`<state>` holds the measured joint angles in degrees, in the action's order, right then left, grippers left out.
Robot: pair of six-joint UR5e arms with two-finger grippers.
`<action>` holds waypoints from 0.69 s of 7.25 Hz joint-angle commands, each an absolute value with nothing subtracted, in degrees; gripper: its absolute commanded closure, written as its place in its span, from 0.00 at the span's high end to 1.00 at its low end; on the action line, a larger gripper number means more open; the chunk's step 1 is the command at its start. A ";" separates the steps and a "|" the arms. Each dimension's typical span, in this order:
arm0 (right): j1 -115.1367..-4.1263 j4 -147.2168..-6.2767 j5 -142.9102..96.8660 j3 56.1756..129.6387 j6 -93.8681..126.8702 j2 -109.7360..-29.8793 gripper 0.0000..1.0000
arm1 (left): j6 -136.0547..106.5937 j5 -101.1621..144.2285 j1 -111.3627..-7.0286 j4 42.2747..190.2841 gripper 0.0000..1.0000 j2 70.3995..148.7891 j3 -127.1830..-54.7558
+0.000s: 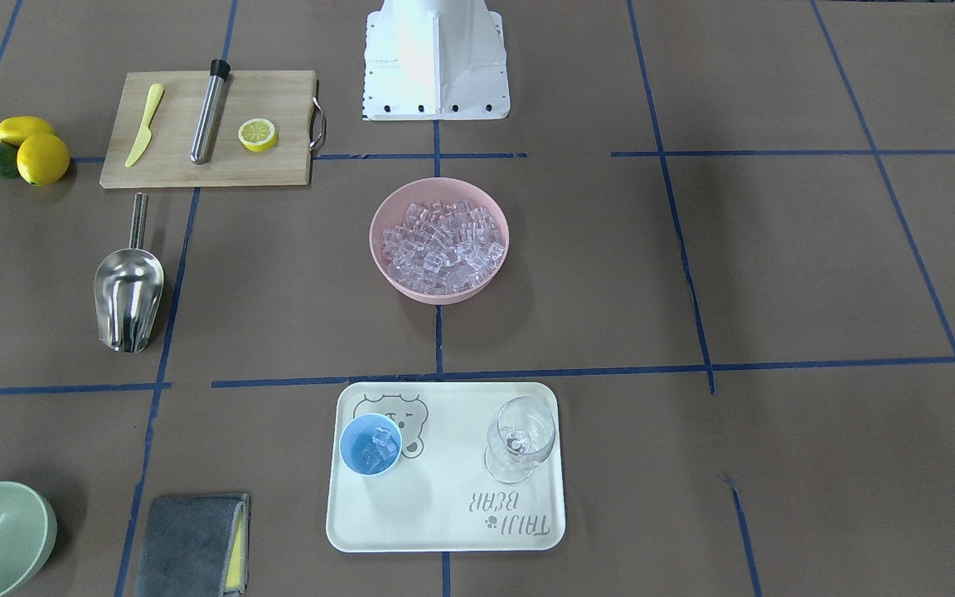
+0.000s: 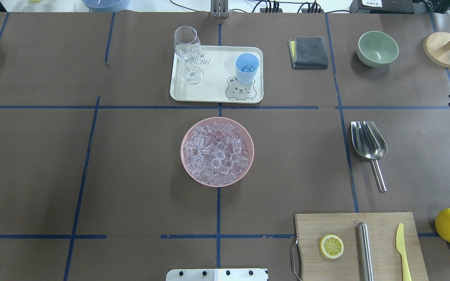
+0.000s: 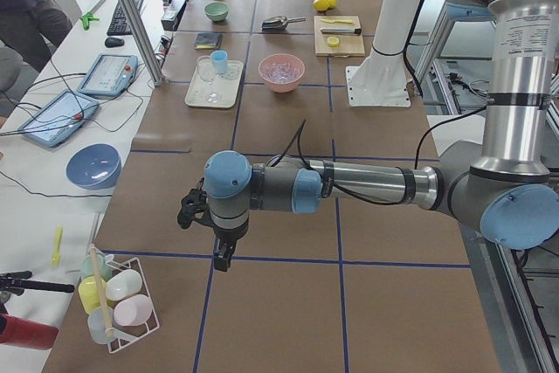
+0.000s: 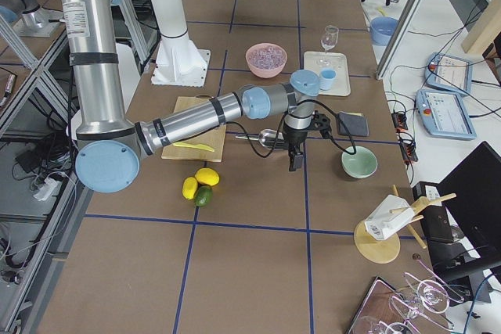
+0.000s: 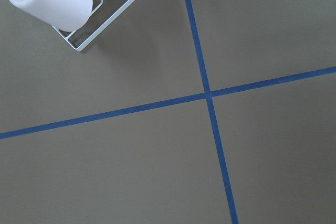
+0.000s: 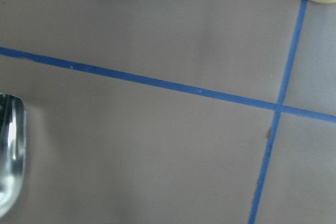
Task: Put ice in cup with scoop
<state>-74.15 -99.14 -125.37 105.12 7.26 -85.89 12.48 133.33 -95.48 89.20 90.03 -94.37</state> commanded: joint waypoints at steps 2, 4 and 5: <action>-86.63 -99.14 -132.27 103.01 -3.34 -93.75 1.00 | 12.39 133.33 -95.54 88.95 1.00 89.74 -94.39; -87.63 -95.22 -132.01 102.92 -3.61 -99.99 1.00 | 12.39 133.33 -95.54 88.95 1.00 89.82 -94.74; -87.63 -93.79 -132.01 102.83 -3.26 -100.72 1.00 | 12.57 133.33 -95.54 88.95 1.00 89.82 -95.18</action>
